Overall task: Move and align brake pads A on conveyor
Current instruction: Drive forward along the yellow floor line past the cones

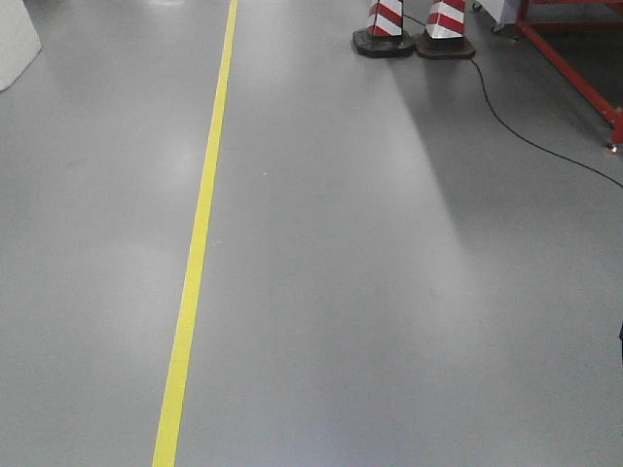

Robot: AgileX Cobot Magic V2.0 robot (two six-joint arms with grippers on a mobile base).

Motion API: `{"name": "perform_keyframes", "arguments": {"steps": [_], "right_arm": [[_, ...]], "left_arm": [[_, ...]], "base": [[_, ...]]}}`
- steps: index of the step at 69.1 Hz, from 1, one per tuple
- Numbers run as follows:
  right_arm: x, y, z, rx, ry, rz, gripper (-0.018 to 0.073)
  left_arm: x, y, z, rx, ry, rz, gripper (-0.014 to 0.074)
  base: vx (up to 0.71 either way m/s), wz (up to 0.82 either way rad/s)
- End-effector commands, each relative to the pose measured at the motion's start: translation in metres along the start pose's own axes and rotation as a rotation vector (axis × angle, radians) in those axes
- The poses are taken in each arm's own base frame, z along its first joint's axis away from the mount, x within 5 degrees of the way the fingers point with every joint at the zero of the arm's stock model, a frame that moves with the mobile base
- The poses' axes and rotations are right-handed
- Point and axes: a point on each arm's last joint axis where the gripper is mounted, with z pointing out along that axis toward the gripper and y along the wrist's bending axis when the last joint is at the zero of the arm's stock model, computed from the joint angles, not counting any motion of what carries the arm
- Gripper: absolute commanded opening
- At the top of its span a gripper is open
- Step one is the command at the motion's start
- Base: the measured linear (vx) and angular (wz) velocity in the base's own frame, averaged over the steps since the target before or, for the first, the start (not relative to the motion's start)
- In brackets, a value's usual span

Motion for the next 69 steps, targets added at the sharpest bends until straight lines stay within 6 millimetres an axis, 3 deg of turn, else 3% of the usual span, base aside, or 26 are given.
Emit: {"name": "perform_keyframes", "arguments": {"steps": [1,69], "right_arm": [[-0.0181,-0.001,-0.0041,0.01,-0.121,-0.015,0.0077],[-0.0181,-0.001,-0.0041,0.01,-0.121,-0.015,0.0077]], "left_arm": [[-0.0179,0.0013,-0.0031,-0.005,-0.12,-0.013,0.0041],[-0.0179,0.0013,-0.0031,-0.005,-0.12,-0.013,0.0041]], "base": [[0.46,0.05],[0.5,0.08]]}}
